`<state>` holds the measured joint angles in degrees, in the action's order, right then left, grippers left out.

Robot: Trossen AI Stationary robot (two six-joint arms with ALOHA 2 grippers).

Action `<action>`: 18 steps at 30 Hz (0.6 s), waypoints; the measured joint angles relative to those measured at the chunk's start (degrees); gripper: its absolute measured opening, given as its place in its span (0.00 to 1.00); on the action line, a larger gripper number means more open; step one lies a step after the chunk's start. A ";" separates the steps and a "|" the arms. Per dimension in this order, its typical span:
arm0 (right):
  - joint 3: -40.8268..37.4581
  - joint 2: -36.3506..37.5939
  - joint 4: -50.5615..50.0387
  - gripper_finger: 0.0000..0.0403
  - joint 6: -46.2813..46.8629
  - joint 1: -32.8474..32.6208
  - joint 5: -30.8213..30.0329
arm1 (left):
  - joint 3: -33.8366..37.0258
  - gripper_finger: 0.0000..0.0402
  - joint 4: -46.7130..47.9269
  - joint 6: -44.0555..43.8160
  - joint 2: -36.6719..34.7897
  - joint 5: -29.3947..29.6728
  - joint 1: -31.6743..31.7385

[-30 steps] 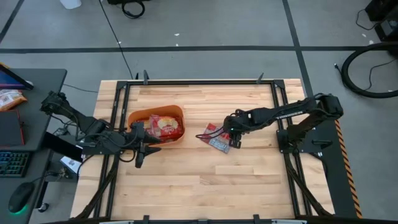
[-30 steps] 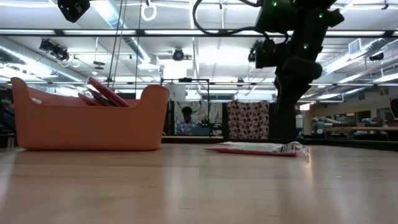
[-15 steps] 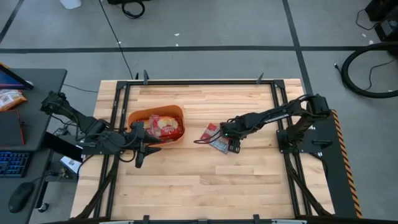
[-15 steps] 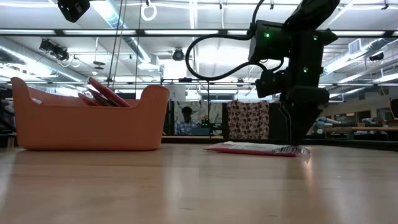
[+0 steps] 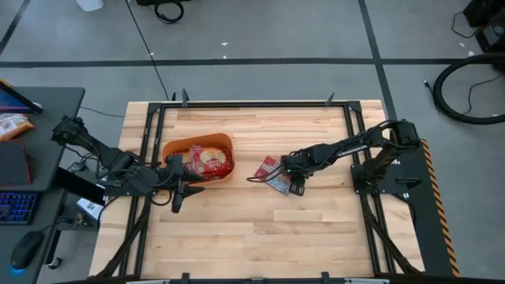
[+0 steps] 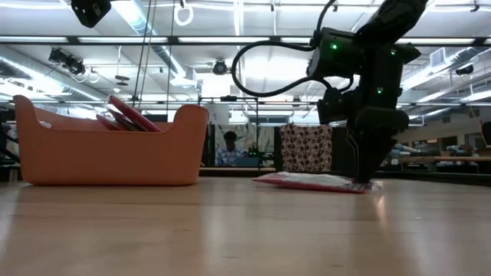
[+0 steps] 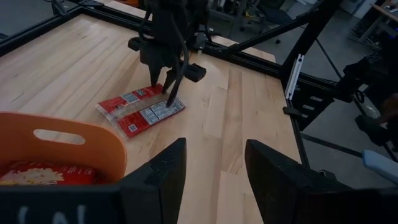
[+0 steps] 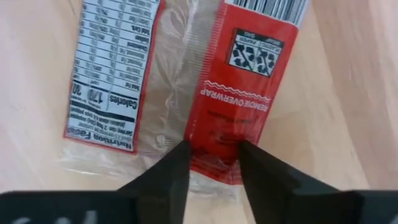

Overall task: Sort popcorn bags into baskets
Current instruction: Put the red popcorn bag into the orange bin

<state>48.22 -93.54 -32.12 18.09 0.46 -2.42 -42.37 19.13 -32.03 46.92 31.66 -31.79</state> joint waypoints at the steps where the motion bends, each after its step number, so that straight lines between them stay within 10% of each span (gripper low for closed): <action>1: -0.74 0.19 1.04 0.34 0.01 0.02 0.31 | 0.00 0.42 0.01 0.00 0.00 0.00 0.00; 9: -0.43 0.08 0.48 0.04 -0.23 -0.78 -0.78 | 0.00 0.42 -0.01 -0.22 0.00 0.00 0.00; 18: 7.60 -0.24 -10.04 0.02 -2.32 -2.61 -3.38 | -0.02 0.42 -2.56 1.78 9.43 -3.64 -0.02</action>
<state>55.82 -93.78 -42.16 15.76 -2.15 -5.79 -42.39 16.56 -30.25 56.35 28.02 -31.81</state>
